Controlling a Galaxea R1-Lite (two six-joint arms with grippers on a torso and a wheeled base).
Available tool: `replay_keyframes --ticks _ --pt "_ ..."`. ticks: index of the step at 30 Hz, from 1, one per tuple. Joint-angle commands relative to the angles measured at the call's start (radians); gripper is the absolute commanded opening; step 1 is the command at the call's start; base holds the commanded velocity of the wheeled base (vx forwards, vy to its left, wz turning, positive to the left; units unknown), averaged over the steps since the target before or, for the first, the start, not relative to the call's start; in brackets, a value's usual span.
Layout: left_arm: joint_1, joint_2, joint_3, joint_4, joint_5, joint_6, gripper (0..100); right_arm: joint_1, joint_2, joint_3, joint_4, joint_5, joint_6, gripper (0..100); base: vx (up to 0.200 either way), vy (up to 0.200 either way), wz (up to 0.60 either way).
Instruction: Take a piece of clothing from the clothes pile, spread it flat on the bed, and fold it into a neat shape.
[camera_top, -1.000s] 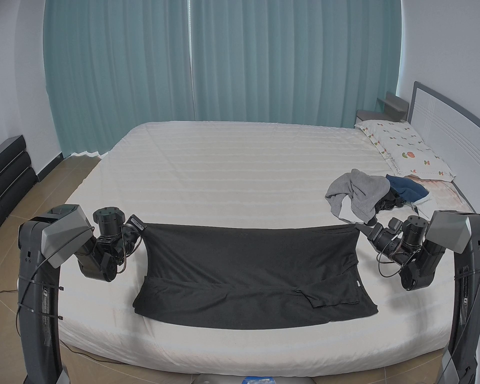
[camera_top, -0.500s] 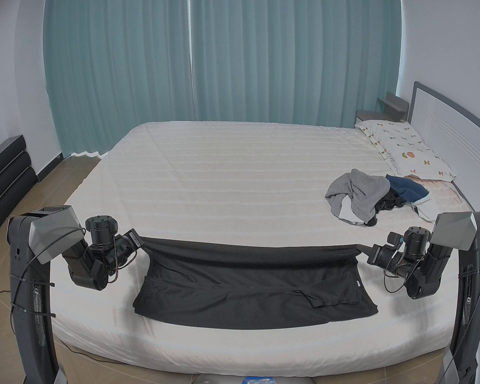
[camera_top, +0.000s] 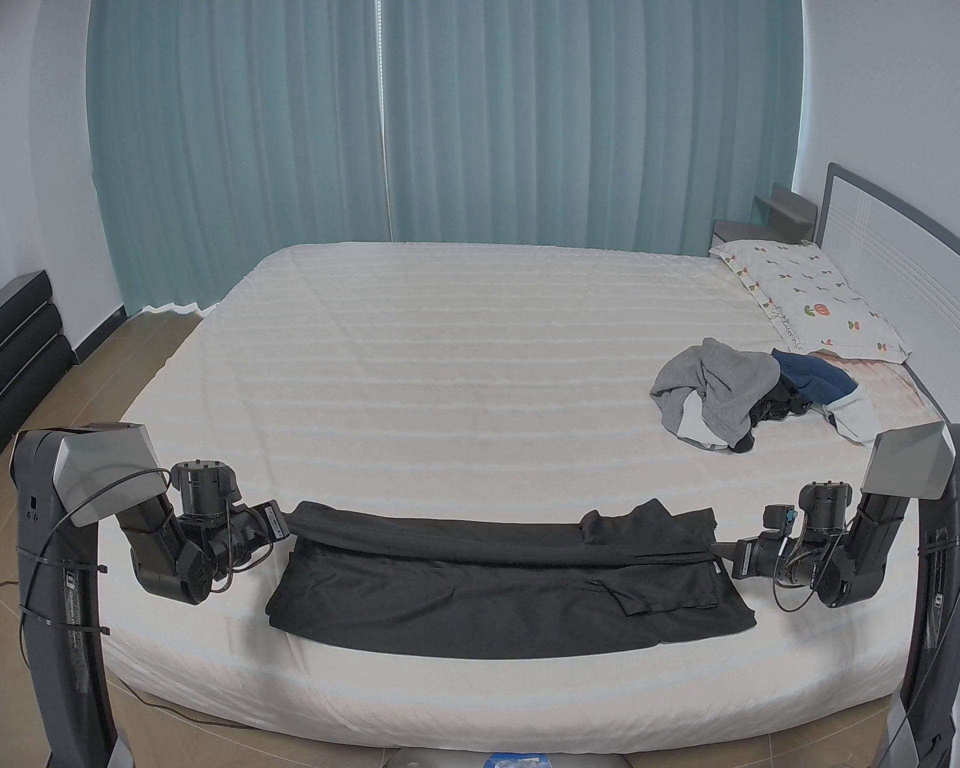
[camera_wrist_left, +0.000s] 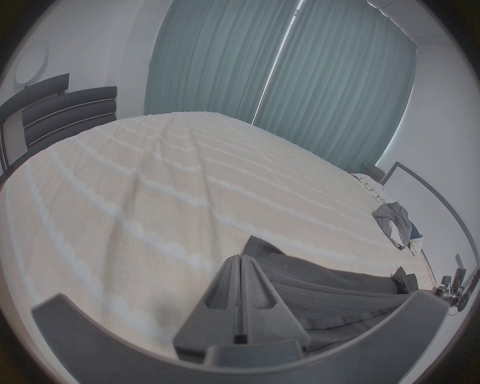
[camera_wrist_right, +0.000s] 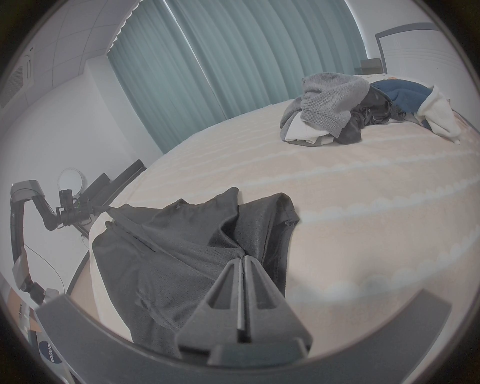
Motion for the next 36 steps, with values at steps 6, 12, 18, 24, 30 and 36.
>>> replay_keyframes --ticks 6,12,18,24,30,36 --pt "-0.017 -0.004 0.022 0.049 0.0 0.002 0 0.004 0.022 -0.004 0.01 -0.006 -0.005 0 0.0 0.0 0.0" --pt "-0.02 -0.006 0.024 0.084 0.0 0.004 0 0.004 0.021 -0.013 0.041 -0.007 -0.005 0 0.0 0.0 0.0" --pt "-0.02 -0.029 0.038 0.099 0.0 0.005 100 0.002 0.018 -0.025 0.042 -0.007 0.002 100 0.0 0.0 0.0" --pt "-0.017 -0.102 0.024 0.205 -0.006 -0.004 100 -0.005 -0.039 -0.063 0.042 -0.004 0.157 100 0.0 0.0 0.0" --pt "-0.017 -0.099 -0.015 0.21 -0.009 -0.078 100 -0.004 -0.028 -0.122 0.045 -0.007 0.305 100 0.0 0.0 0.0" --pt "-0.021 -0.09 -0.104 0.27 -0.009 -0.234 100 0.001 -0.018 -0.191 0.117 0.007 0.464 100 0.0 0.0 0.0"
